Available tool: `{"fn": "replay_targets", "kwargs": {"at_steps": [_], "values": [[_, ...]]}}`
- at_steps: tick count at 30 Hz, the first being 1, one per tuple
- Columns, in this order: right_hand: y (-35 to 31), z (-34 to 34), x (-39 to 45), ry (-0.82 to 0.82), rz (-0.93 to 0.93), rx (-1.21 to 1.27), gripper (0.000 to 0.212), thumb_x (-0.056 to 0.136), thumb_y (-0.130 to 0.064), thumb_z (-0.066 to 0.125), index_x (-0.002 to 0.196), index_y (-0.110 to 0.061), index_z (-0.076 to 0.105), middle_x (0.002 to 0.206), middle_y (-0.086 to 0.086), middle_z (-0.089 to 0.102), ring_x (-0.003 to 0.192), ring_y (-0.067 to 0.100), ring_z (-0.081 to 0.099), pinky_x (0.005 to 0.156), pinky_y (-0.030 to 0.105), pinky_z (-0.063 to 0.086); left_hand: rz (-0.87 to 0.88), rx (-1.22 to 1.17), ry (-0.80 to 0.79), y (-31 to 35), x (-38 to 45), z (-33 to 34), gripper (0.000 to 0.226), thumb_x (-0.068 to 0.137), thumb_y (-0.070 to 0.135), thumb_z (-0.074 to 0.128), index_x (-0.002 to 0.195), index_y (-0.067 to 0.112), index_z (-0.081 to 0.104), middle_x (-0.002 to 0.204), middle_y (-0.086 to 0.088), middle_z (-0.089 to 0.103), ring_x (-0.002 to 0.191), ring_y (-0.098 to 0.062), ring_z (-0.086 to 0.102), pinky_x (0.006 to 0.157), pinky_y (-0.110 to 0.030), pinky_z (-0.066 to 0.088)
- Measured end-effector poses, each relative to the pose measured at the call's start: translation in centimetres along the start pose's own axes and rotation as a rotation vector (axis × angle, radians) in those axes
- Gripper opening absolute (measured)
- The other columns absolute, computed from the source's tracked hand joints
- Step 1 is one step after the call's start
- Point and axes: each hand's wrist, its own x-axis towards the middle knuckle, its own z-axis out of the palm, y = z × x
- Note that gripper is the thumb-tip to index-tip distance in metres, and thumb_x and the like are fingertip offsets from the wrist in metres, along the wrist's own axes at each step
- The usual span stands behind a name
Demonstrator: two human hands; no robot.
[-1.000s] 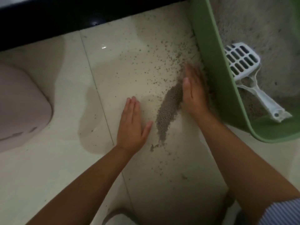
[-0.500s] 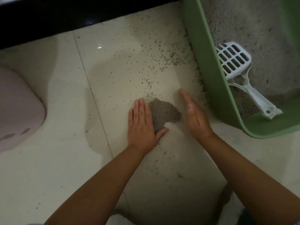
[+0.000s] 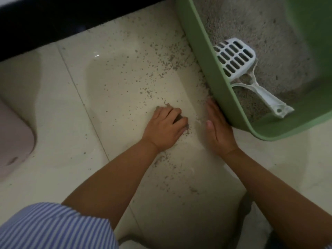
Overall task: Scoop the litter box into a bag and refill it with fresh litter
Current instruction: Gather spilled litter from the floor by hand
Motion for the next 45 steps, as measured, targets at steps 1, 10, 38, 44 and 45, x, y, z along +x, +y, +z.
{"fn": "replay_targets", "kwargs": {"at_steps": [1, 10, 38, 44, 45], "values": [[0.0, 0.0, -0.1, -0.008, -0.006, -0.003, 0.080, 0.093, -0.054, 0.012, 0.136, 0.010, 0.032, 0.139, 0.007, 0.024, 0.129, 0.001, 0.014, 0.103, -0.007, -0.001, 0.006, 0.010, 0.026, 0.1, -0.1, 0.1, 0.018, 0.082, 0.031, 0.050, 0.093, 0.017, 0.046, 0.098, -0.006, 0.052, 0.086, -0.023, 0.040, 0.077, -0.036, 0.032], [-0.4, -0.2, -1.7, -0.034, 0.062, -0.011, 0.080, 0.080, -0.046, 0.012, 0.138, 0.004, 0.033, 0.150, 0.020, 0.023, 0.132, 0.011, 0.013, 0.105, 0.010, 0.003, 0.058, 0.071, 0.031, 0.6, 0.4, -1.0, 0.021, 0.089, 0.020, 0.045, 0.071, 0.011, 0.050, 0.054, -0.003, 0.058, 0.056, -0.017, 0.050, 0.047, -0.024, 0.036], [-25.3, 0.8, 9.4, 0.018, -0.756, -0.390, 0.043, 0.080, -0.018, 0.039, 0.101, 0.009, 0.066, 0.104, 0.026, 0.067, 0.102, 0.044, 0.063, 0.080, 0.055, 0.050, -0.760, 0.552, 0.316, -7.8, -1.1, -31.2, 0.042, 0.082, 0.023, 0.041, 0.043, 0.008, 0.049, 0.037, -0.006, 0.048, 0.027, -0.022, 0.045, 0.029, -0.017, 0.027], [-32.8, 0.3, 8.7, 0.141, -1.010, -0.231, 0.039, 0.075, -0.011, 0.039, 0.090, 0.010, 0.069, 0.093, 0.025, 0.070, 0.091, 0.043, 0.067, 0.077, 0.052, 0.052, -1.089, 0.570, 0.275, -9.6, -4.6, -39.3, 0.041, 0.101, 0.024, 0.035, 0.072, 0.000, 0.052, 0.072, -0.015, 0.055, 0.065, -0.029, 0.055, 0.057, -0.030, 0.032], [-33.6, 0.3, 8.5, 0.160, -1.029, -0.194, 0.038, 0.076, -0.010, 0.040, 0.090, 0.010, 0.069, 0.092, 0.025, 0.070, 0.091, 0.043, 0.067, 0.077, 0.052, 0.052, -1.175, 0.576, 0.203, -9.9, -5.5, -39.9, 0.044, 0.102, 0.026, 0.030, 0.070, 0.003, 0.047, 0.080, -0.016, 0.058, 0.069, -0.029, 0.053, 0.058, -0.030, 0.031]]}}
